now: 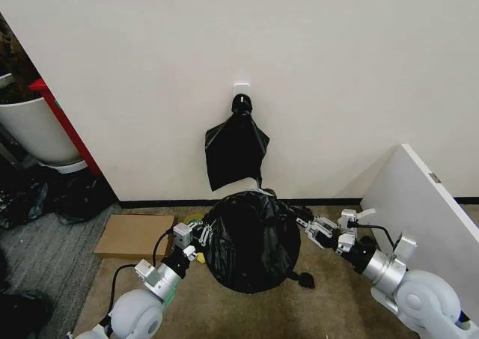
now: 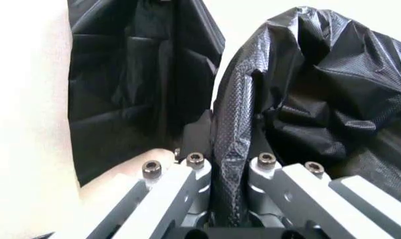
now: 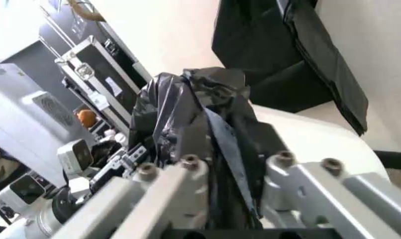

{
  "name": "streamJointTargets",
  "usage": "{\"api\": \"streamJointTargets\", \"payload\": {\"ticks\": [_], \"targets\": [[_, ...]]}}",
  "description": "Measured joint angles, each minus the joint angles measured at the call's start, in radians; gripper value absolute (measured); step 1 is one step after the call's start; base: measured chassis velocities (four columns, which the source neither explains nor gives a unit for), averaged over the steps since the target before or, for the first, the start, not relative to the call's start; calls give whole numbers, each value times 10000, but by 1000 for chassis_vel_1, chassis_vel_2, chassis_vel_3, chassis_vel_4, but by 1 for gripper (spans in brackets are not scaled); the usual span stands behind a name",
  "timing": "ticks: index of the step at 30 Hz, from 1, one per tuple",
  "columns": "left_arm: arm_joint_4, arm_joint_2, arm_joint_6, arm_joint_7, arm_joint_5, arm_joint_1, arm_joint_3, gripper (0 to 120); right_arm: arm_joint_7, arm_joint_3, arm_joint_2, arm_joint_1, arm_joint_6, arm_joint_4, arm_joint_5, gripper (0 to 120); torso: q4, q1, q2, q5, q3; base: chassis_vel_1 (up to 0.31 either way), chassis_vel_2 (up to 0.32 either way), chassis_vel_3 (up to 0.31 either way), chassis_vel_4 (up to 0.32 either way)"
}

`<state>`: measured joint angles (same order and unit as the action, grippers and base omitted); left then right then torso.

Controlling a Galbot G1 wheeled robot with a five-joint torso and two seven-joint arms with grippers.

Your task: Place the garbage bag over the trash bin.

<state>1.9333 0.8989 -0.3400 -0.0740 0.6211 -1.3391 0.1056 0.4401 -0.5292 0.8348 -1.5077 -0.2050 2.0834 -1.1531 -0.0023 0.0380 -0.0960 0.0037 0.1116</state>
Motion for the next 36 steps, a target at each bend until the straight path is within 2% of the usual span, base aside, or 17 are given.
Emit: {"api": "streamJointTargets", "payload": {"ticks": [5,18,28,36], "targets": [[11,5,-6,-3,5,-28,-2,4,-19,-8,9,-3,10,37,-67,0,1,0,0,0,0,0,0,0,0],[13,4,-120,-97,-4,-53,-47,4,-302,190,22,273,92,-100,-22,0,0,0,0,0,0,0,0,0,0],[201,-80,-566,-564,155,-205,-35,4,-420,1087,-181,1361,170,-1530,353,0,1,0,0,1,0,0,0,0,0],[209,-59,-627,-663,137,-266,-44,4,-206,1040,-172,1456,254,-1997,552,0,2,0,0,0,0,0,0,0,0]]}}
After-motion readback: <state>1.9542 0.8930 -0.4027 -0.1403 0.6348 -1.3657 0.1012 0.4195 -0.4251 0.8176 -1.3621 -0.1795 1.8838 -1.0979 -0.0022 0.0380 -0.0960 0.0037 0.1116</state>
